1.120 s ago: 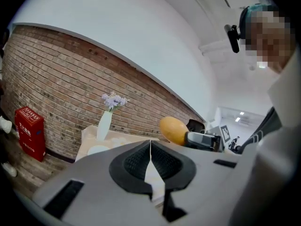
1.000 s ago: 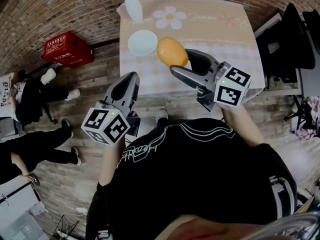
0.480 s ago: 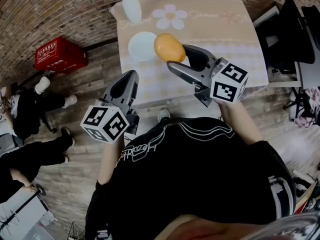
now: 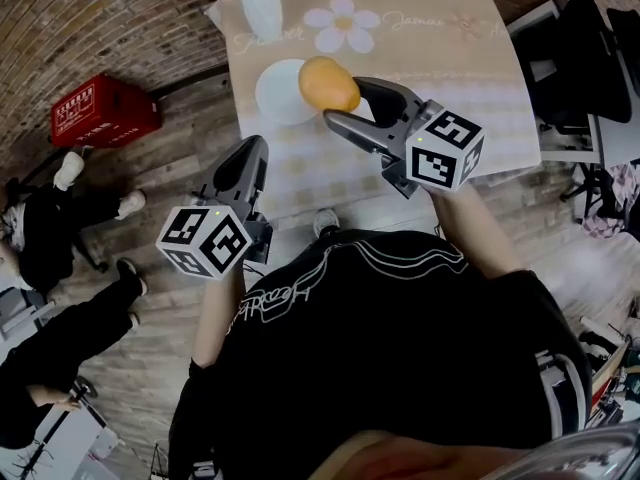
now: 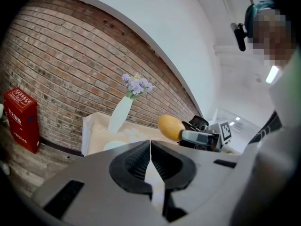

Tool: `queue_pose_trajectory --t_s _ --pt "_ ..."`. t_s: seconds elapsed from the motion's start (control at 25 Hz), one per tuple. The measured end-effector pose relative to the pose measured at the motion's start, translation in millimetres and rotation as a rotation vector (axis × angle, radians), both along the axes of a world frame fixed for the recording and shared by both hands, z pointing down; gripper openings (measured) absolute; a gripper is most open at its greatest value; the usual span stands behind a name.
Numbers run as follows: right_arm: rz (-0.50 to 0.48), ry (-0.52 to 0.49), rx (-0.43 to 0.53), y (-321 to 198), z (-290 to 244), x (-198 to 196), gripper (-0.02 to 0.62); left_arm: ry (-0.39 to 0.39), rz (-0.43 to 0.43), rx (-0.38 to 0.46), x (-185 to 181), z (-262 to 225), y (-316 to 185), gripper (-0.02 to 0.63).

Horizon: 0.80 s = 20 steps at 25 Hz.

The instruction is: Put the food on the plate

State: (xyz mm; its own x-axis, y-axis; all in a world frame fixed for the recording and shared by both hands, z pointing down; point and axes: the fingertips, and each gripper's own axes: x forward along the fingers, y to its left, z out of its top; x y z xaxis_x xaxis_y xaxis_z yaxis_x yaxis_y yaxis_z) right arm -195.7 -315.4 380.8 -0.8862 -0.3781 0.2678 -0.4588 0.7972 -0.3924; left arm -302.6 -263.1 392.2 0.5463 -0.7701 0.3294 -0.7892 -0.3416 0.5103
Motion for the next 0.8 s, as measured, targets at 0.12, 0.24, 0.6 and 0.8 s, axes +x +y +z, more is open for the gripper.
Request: queue_pose_trajectory --t_s 0.12,0.24,0.6,0.8 --pt "-0.001 0.044 0.003 -12 15 -9 0.279 -0.009 -0.005 -0.014 -8 12 -8 0.008" --pt "-0.007 0.081 -0.002 -20 29 -18 0.279 0.002 -0.013 -0.033 -15 23 -13 0.008" --pt "-0.039 0.183 -0.007 -44 78 -42 0.279 -0.011 -0.045 -0.077 -36 53 -26 0.008" --pt "-0.048 0.23 -0.011 -54 103 -53 0.279 -0.012 -0.061 -0.107 -44 65 -25 0.008"
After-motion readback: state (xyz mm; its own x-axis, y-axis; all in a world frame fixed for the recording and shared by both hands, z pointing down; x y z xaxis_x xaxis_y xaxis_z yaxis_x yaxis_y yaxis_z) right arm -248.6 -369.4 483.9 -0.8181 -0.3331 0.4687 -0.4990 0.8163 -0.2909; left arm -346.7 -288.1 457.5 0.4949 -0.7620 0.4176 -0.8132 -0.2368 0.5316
